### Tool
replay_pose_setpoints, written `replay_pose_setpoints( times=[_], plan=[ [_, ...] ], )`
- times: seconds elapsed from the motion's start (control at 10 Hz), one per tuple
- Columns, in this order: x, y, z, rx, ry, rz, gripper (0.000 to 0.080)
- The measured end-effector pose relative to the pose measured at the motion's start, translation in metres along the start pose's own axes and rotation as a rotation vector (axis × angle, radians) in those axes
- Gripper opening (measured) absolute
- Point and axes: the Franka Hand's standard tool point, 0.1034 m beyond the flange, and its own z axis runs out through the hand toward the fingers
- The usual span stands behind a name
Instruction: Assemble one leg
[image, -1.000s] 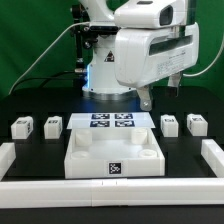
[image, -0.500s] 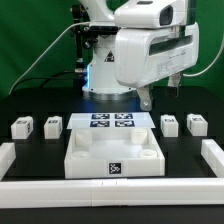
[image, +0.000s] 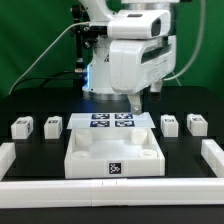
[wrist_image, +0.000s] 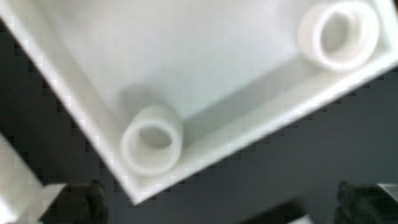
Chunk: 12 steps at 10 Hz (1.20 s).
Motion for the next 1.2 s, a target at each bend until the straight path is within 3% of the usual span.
replay_pose_setpoints(
  times=[0.2,0.4,0.8,1.2],
  plan=[
    [-0.024,-0.007,0.007,0.022,-0.014,-0.022,0.065],
    [-0.018,-0.006,0.005,0.018,-0.01,-0.017,0.065],
    [-0.023,-0.004,0.007,0.009,-0.005,-0.126,0.065],
    [-0.058,-0.034,0.033,0.023,-0.004,-0.384,0.065]
  ],
)
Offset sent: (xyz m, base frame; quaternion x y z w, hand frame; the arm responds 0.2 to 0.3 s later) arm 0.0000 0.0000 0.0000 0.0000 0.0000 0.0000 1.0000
